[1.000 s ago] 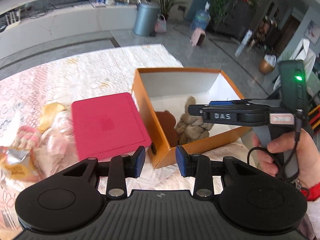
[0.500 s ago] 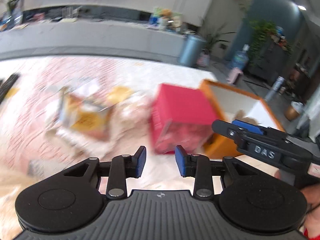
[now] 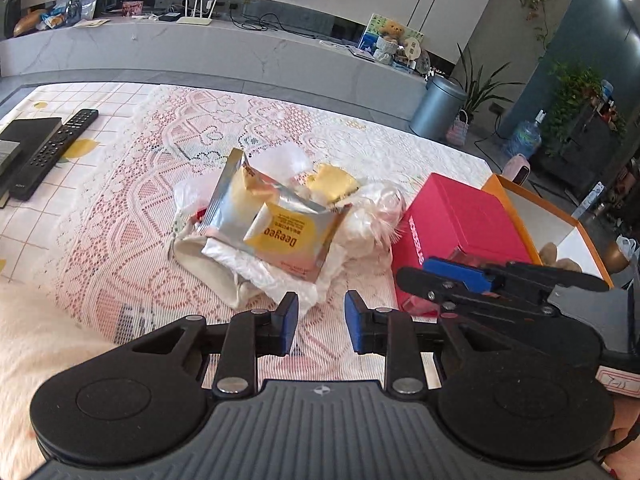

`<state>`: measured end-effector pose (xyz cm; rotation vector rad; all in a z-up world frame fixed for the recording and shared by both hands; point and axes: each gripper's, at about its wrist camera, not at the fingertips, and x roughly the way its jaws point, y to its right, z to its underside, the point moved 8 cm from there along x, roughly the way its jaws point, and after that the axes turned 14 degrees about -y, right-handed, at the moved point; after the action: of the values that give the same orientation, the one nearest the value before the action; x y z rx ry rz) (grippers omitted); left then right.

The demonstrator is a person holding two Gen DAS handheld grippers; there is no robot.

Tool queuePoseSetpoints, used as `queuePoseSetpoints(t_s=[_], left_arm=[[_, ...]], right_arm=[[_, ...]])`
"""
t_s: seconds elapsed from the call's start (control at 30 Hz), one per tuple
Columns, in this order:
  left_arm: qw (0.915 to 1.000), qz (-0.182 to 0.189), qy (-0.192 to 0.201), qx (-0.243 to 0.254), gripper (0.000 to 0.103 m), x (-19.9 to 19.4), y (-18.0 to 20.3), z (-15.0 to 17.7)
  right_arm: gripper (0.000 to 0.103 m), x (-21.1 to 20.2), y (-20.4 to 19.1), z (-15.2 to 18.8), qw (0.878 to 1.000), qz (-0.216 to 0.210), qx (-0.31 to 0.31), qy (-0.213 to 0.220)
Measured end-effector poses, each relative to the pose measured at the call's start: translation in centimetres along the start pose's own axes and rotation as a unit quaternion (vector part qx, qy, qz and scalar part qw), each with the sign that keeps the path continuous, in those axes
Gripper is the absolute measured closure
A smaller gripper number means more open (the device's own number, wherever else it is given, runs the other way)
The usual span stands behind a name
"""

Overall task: Organize soft objects
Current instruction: 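Move the left tool to the silver snack bag and grasp its edge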

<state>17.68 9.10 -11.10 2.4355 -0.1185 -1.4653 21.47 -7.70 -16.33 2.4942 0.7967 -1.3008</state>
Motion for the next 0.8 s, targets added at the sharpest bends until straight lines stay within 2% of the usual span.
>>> queuePoseSetpoints(t_s=[0.07,0.27,0.33,0.47,0.53,0.63,0.8], left_arm=[[1.0,0.0,-0.003,-0.005,0.07,0.7,-0.3,-0.5],[0.9993,0.013,-0.014,-0.033,0.069,3.1,-1.3,-3.2],[0.9983,0.018,-0.019,-0.053,0.06,3.8,-1.9,-3.9],[0.9946,0.032,-0.022,-0.096,0.054,4.6,-3.1,-4.7],[0.9914,0.049,-0.022,-0.12,0.035,4.8,-3.8,-4.9],[0.9867,0.07,-0.026,-0.144,0.031,5.0,-4.2,-5.0],[0.9829,0.061,-0.039,-0.17,0.023,5.4,-4.7,-5.0]], right_arm=[[0.088,0.9,0.2,-1.3,1.0,0.009,-0.013,-0.004],[0.089,4.0,1.3,-5.1,0.998,0.034,-0.044,-0.015],[0.089,5.1,1.3,-6.0,0.998,0.036,-0.052,-0.021],[0.09,7.2,1.4,-6.6,0.997,0.04,-0.065,-0.034],[0.09,8.0,1.7,-6.5,0.996,0.035,-0.062,-0.045],[0.093,8.5,0.9,-5.9,0.995,0.02,-0.078,-0.054],[0.096,8.1,-1.0,-4.4,0.994,-0.031,-0.078,-0.065]])
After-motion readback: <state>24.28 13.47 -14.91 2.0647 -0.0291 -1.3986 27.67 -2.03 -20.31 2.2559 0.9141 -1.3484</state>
